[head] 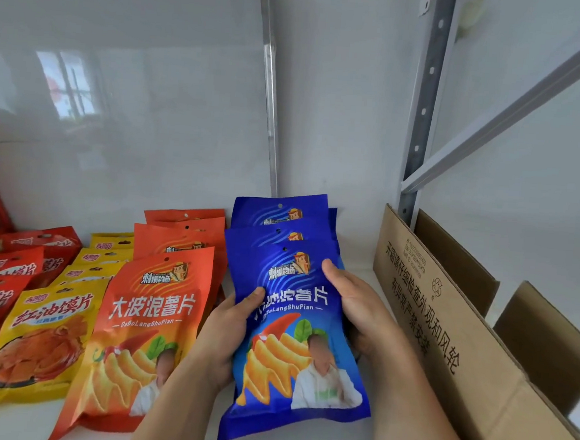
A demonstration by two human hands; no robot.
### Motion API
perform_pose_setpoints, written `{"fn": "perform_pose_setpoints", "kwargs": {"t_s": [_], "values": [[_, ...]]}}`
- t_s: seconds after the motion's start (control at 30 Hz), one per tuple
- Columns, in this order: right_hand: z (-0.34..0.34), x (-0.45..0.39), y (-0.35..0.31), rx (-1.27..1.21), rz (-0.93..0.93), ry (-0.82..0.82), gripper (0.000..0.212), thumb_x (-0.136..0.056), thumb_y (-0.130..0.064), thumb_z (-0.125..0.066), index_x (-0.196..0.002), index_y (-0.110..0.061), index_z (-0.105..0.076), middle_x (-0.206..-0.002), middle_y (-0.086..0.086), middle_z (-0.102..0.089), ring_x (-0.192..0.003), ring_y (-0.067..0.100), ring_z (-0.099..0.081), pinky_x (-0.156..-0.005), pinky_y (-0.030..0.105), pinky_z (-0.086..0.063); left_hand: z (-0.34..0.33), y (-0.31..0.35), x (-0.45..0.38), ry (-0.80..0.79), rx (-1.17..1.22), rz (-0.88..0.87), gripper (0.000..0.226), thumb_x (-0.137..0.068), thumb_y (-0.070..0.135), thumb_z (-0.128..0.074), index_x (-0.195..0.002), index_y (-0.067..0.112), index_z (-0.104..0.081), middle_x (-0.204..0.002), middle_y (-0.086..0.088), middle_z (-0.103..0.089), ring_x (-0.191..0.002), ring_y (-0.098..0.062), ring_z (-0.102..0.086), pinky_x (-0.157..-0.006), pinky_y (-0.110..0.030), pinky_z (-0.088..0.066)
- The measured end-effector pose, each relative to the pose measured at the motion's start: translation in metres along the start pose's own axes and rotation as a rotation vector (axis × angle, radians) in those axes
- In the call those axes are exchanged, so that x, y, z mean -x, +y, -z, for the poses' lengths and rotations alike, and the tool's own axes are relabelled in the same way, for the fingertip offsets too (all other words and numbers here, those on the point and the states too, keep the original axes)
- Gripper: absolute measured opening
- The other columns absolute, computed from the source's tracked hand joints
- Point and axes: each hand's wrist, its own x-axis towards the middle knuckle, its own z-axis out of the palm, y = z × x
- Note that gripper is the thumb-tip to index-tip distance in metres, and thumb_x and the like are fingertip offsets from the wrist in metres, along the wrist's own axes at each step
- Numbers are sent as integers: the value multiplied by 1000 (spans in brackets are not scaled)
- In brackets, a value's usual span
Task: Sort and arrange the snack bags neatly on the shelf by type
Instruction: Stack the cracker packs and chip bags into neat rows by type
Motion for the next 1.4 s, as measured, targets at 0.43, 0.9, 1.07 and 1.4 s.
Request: {"fn": "perform_pose_setpoints", "kwargs": {"t_s": [0.43,0.9,1.07,1.4], "values": [[5,-40,-14,329,39,437,43,-96,-53,-53,-119,-18,-61,-115,7,-69,-100,25,-68,-90,50,-56,5,-7,-23,27,-81,-6,26,-99,35,-60,-113,13,-63,-97,-11,-78,-91,-33,-76,-95,-56,-55],[20,-32,-19,210,-60,296,25,-99,-38,-55,-103,-15,-65,-93,9,-77,-86,29,-74,-88,46,-57,-6,-5,-16,11,-157,-61,25,-99,31,-58,-113,11,-62,-91,-6,-79,-82,-23,-77,-73,-38,-59],[14,-17,-19,118,-101,223,27,-96,-39,-59,-105,-14,-66,-90,10,-77,-88,33,-75,-92,54,-54,-10,0,-13,-11,-152,-46,32,-98,33,-60,-117,7,-62,-100,-11,-78,-91,-31,-76,-89,-50,-58],[5,-6,-18,-9,-65,157,38,-97,-41,-54,-111,-9,-67,-100,14,-76,-98,38,-72,-98,56,-50,-5,2,-14,17,-114,-65,33,-98,31,-60,-118,5,-63,-105,-15,-77,-98,-36,-73,-99,-60,-51]]}}
